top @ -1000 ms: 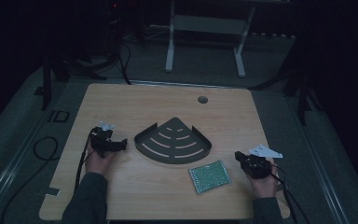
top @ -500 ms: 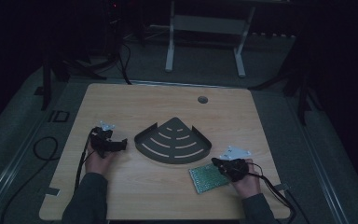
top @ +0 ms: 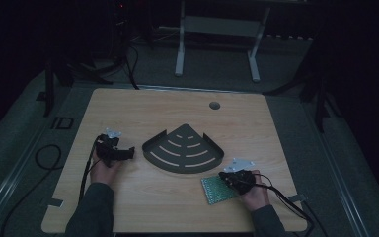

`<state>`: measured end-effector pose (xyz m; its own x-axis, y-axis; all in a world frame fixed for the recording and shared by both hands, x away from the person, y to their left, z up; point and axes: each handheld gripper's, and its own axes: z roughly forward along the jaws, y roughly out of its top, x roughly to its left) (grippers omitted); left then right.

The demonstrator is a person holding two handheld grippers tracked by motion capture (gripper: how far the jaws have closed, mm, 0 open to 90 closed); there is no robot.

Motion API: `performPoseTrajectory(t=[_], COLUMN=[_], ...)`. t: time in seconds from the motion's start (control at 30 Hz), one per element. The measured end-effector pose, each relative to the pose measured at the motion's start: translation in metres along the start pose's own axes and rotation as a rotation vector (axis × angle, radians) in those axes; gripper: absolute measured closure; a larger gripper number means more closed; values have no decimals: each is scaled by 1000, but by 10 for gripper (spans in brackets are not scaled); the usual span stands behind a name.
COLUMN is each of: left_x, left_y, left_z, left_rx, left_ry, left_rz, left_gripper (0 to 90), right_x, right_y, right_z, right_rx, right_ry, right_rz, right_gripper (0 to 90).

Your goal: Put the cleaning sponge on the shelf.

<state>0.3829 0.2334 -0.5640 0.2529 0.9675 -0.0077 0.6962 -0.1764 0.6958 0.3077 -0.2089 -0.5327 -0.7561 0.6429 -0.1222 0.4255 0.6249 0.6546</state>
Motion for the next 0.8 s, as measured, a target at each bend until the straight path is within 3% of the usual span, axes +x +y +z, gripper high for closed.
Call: performPoseTrajectory(t=[0.57,0.8], left_x=[0,0], left_y=[0,0], left_z=[0,0], left_rx=[0,0], left_ry=[0,0], left_rz=[0,0], left_gripper=[66,66], right_x=[-25,-27], right_y=[-14,-18], right_z=[-12,-18], right_rx=[35,54], right_ry=[-75,-85], right_rz=[95,109], right_gripper=[899,898])
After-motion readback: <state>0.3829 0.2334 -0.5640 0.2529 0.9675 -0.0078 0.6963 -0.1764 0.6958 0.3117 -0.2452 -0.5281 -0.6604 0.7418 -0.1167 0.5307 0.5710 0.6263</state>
